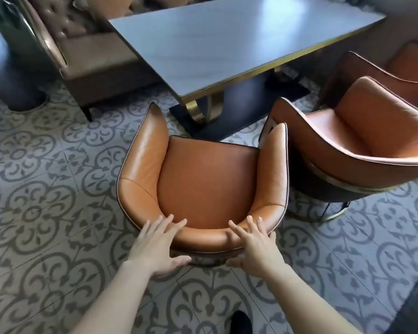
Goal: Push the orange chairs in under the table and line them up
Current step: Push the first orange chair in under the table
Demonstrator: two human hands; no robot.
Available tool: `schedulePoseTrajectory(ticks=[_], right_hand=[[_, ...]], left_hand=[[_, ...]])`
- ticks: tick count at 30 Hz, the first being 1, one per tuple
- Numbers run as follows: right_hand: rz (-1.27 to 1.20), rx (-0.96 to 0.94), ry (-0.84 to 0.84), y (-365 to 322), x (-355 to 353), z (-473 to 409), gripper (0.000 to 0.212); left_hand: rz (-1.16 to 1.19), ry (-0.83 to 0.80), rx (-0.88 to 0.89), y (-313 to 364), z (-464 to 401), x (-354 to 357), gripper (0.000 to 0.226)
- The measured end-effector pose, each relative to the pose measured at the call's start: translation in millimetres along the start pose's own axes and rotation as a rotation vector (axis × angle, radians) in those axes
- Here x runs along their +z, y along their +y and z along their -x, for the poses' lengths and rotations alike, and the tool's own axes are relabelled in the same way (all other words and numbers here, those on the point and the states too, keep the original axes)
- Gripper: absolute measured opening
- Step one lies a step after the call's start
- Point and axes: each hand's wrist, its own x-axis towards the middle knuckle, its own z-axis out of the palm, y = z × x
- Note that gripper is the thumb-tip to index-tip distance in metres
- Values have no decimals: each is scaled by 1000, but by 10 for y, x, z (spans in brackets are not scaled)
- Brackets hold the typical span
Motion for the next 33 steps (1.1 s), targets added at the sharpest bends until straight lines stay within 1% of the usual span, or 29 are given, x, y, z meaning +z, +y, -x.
schedulePoseTrajectory(ticks=[4, 6, 12, 21, 26, 33], right_hand=[[-33, 23, 34, 94, 52, -126, 91], [-47, 22, 22, 129, 97, -169, 83], [-12, -19, 23, 180, 122, -208, 74], [-98, -1, -4, 180, 35, -291, 72], [-79, -5, 9, 180, -89, -539, 71], [-113, -28, 22, 224, -282, -975, 70]], left_hand=[[-58, 45, 39, 14, -135, 115, 86], [-65, 65, 49, 25, -175, 145, 83], [-91, 134, 71, -41, -221, 180, 79], [-45, 121, 49, -86, -337, 144, 81], [-4, 146, 27, -111, -513, 41, 80], [11, 166, 2, -180, -875, -156, 78]])
